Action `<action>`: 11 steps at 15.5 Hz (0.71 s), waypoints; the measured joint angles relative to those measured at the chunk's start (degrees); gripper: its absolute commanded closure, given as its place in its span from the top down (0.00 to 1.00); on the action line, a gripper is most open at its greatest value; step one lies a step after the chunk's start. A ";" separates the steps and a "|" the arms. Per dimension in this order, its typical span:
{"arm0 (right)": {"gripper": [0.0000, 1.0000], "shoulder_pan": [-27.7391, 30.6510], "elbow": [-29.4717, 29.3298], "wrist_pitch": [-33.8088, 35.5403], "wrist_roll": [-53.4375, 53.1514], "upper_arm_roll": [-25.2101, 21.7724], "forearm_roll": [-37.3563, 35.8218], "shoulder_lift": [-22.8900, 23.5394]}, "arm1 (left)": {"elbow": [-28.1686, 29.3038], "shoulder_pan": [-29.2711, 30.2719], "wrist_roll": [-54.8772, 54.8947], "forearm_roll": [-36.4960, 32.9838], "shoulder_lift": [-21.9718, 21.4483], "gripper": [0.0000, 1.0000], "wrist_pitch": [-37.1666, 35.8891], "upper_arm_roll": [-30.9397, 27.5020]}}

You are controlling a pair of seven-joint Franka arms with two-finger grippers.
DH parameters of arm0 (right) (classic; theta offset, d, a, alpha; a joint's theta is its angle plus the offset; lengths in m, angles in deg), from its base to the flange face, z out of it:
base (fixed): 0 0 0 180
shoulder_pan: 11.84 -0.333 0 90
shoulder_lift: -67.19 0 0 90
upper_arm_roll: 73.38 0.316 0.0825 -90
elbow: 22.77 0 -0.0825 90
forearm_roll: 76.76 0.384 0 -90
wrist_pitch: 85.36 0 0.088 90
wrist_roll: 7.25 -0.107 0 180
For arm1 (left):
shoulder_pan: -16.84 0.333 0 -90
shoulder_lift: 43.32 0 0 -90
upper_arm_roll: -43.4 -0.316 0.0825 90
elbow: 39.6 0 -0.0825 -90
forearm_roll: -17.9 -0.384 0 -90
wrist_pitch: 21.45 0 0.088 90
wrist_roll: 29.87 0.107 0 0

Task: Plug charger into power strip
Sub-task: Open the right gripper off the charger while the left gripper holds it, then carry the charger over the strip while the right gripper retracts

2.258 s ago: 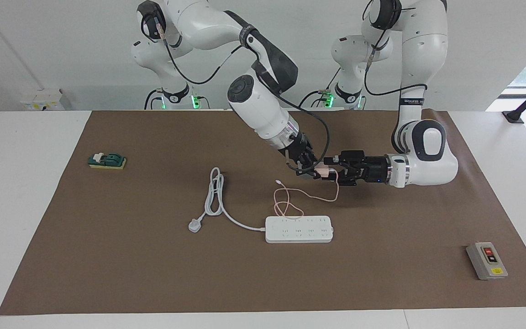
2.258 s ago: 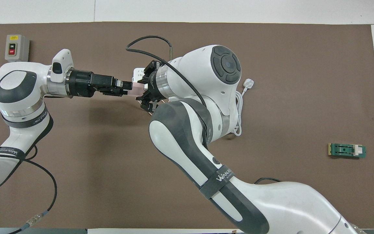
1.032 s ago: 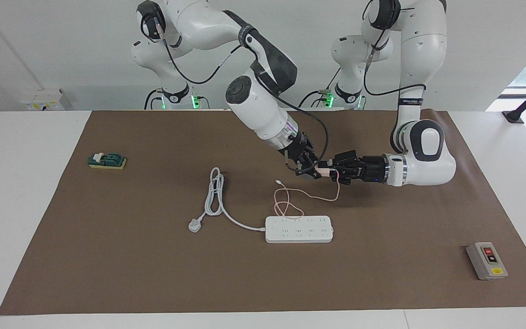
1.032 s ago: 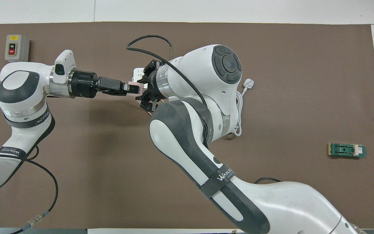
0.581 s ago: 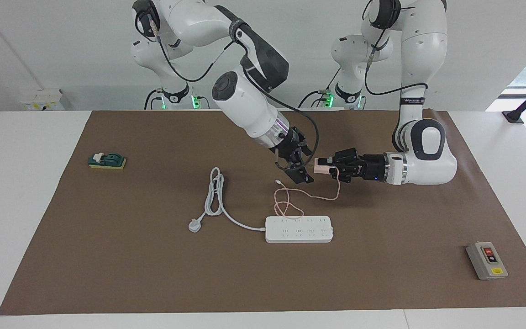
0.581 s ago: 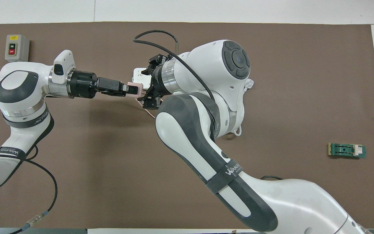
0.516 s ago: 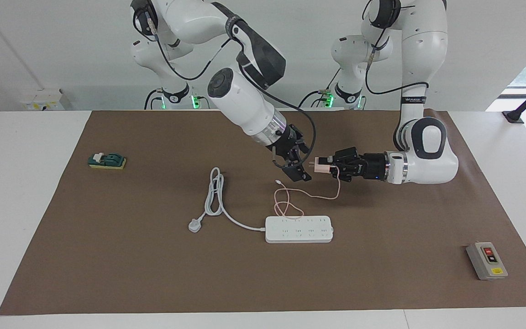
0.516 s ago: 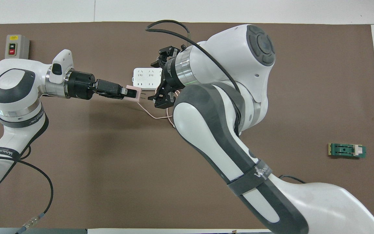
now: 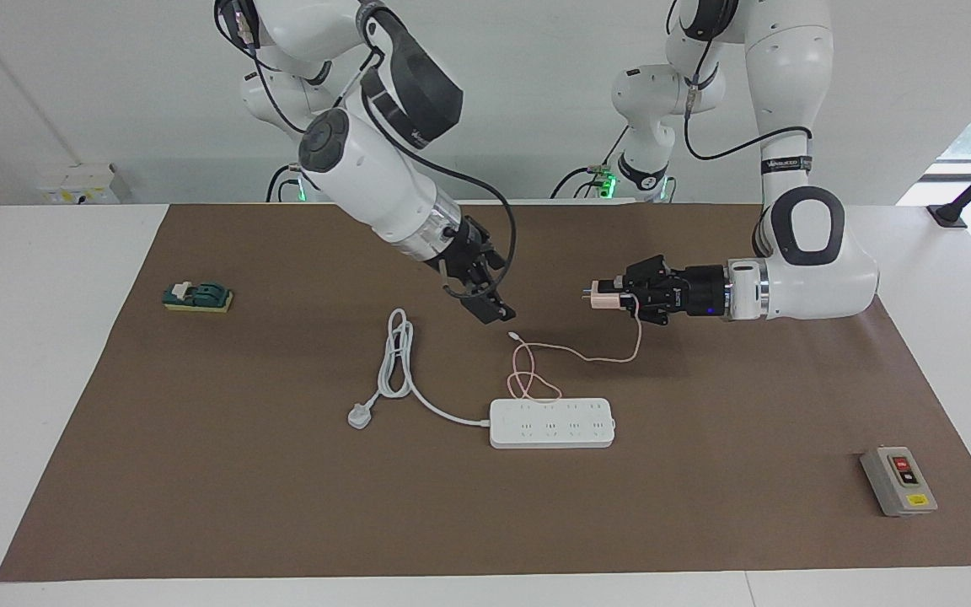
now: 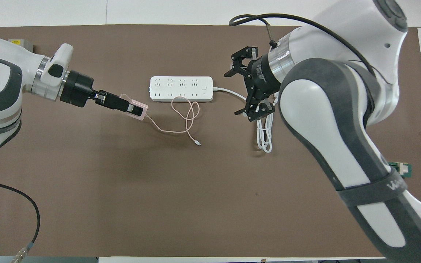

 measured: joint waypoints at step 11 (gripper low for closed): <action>1.00 15.11 2.21 10.42 46.84 -0.24 -14.82 -8.38 | -5.74 -18.11 9.39 -42.78 0.20 0.00 8.02 0.46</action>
